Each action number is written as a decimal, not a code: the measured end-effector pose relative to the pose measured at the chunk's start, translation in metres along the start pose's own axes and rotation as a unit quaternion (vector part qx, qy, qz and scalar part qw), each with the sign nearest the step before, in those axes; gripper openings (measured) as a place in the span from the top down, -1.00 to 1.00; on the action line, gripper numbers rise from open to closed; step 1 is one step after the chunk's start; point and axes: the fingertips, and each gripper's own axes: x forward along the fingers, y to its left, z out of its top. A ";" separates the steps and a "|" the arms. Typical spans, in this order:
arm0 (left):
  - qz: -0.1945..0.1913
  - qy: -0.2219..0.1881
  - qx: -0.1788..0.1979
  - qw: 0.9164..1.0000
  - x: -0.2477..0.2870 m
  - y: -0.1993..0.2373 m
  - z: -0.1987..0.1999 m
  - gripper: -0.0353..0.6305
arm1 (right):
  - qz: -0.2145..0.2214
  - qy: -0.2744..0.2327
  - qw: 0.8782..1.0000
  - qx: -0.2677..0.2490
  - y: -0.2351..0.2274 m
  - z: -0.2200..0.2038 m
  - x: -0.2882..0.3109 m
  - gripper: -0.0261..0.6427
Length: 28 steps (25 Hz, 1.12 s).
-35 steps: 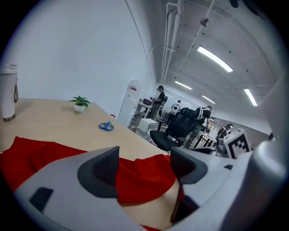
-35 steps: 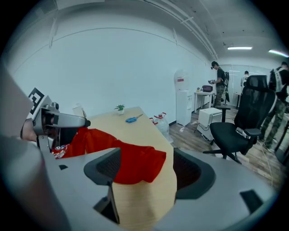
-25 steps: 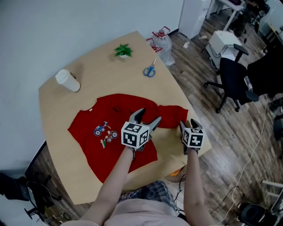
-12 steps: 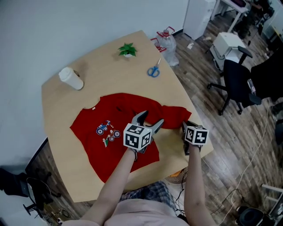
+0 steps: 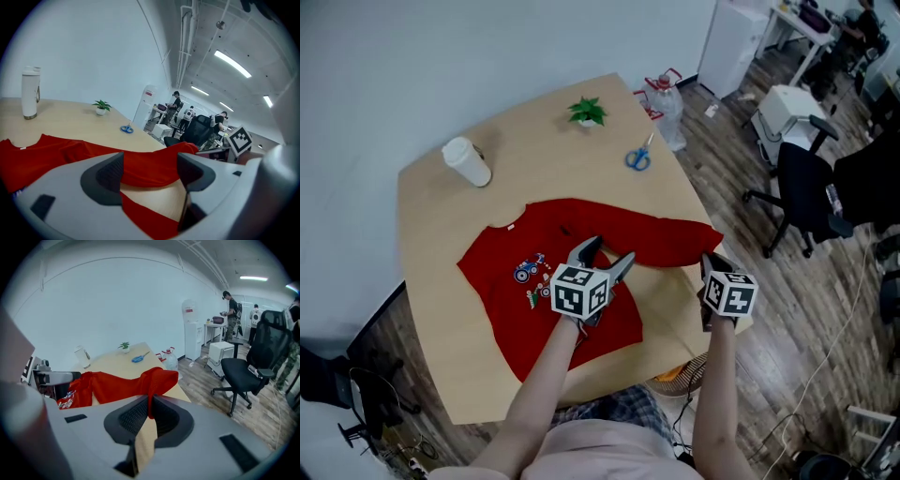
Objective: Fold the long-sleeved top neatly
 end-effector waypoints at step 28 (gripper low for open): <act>0.189 -0.100 -0.059 0.975 -0.205 0.157 0.013 -0.12 | 0.178 -0.094 0.953 -0.227 0.280 0.163 0.011 0.82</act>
